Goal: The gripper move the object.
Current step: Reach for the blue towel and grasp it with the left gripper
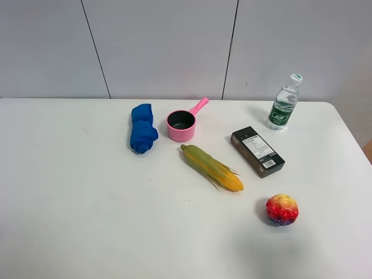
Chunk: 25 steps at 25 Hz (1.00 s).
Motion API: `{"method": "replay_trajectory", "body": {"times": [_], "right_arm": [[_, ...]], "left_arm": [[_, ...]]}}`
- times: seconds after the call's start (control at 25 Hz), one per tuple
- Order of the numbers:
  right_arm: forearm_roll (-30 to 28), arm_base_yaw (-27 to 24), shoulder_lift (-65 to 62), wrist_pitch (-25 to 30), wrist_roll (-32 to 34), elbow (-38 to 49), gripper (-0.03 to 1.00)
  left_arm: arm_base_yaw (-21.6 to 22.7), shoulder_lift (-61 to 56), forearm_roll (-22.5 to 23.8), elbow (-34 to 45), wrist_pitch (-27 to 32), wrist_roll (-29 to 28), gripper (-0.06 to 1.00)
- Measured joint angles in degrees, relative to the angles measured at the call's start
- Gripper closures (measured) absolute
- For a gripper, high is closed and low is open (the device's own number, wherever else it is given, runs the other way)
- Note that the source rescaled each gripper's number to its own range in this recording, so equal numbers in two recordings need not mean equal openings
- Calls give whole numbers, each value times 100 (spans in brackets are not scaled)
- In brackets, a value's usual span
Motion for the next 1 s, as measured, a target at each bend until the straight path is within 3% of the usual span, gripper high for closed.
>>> {"method": "replay_trajectory", "body": {"times": [1.0], "right_arm": [[0,0,0,0,0,0,-3]], "left_arm": [[0,0,0,0,0,0,-6]]}}
